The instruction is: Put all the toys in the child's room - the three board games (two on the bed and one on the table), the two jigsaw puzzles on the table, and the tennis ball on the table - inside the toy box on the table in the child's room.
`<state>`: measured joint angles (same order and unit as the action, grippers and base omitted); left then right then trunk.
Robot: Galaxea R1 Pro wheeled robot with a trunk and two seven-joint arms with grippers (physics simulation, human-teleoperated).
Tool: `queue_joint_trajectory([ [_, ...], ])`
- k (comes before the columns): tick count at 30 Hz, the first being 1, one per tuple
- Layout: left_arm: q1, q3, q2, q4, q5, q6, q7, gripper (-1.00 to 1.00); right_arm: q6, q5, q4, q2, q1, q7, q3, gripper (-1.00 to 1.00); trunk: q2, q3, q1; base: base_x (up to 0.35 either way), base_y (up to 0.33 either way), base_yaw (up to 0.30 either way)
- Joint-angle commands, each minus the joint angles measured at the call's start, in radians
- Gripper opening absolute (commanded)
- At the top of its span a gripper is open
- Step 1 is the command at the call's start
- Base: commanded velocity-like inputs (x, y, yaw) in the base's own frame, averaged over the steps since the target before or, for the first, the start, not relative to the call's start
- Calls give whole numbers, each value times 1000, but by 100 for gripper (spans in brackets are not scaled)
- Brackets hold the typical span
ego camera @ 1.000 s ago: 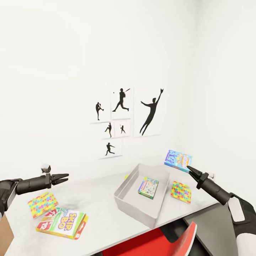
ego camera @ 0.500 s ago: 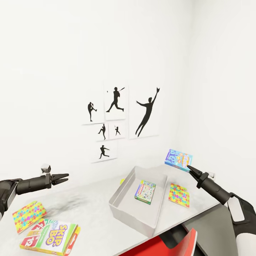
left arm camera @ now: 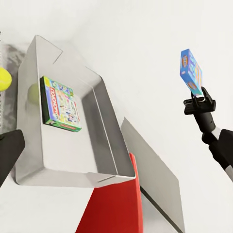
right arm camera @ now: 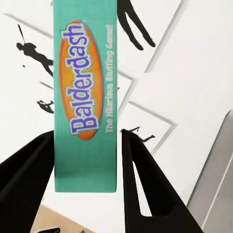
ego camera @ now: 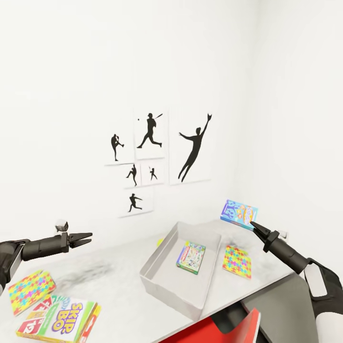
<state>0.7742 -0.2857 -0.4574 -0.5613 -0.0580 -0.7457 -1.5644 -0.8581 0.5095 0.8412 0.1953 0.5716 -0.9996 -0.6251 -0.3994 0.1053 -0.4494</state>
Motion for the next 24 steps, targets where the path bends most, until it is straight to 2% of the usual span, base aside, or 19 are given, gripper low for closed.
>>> queue_joint_trajectory([
  [1, 0, -3, 1, 0, -6, -11, -6, 100, -4, 0, -1, 0, 1, -3, -2, -100, -1, -1, -1, 151, -6, 0],
  [15, 0, -3, 2, 0, -5, -11, -6, 100, -2, 0, -1, 0, 1, -4, -1, -100, -1, -14, -1, 150, -1, 72],
  [24, 0, -2, 3, 0, -5, -11, -6, 100, 4, -1, -1, 0, 1, -4, 0, -100, -1, -15, -1, 51, 0, 9],
])
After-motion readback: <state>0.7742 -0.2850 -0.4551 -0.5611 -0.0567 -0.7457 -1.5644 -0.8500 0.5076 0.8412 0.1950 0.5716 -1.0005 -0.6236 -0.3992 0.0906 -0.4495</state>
